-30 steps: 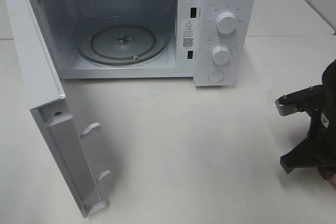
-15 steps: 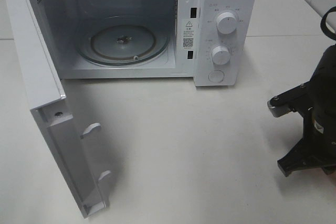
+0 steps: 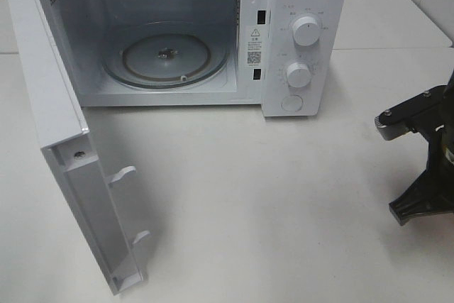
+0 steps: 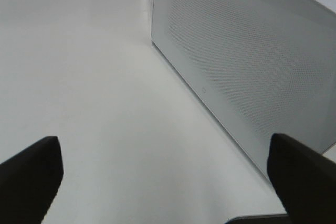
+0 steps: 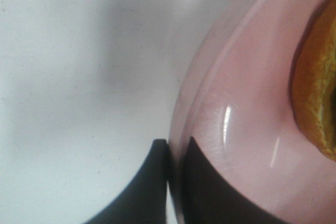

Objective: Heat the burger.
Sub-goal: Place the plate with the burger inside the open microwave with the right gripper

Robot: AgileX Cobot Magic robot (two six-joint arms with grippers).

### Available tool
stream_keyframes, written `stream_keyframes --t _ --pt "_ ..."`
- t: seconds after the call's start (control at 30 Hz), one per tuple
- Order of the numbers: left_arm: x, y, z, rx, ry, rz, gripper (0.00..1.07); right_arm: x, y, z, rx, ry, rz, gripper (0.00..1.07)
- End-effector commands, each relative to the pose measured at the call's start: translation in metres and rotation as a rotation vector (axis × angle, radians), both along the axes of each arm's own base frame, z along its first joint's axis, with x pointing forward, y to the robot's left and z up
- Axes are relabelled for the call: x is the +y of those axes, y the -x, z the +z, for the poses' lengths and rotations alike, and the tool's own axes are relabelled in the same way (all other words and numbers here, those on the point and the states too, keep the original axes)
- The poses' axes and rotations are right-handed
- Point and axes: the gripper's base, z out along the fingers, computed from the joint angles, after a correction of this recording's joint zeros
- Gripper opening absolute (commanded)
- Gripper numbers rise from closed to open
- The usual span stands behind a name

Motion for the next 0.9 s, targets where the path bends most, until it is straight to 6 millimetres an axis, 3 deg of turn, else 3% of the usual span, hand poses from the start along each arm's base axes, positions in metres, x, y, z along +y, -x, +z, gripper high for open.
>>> stream_keyframes --t 0.03,0.43,0.9 --pt "0.0 -0.001 0.0 -0.01 0.0 -0.003 0.98 -0.002 0.002 0.007 -0.004 0.061 0.033 0.0" --pt "0.0 -0.001 0.0 -0.01 0.0 -0.003 0.98 0.015 0.021 0.025 -0.011 0.08 0.136 0.0" --pt "0.0 -0.001 0.0 -0.01 0.0 -0.003 0.98 0.039 0.037 0.026 0.022 0.104 0.283 0.0"
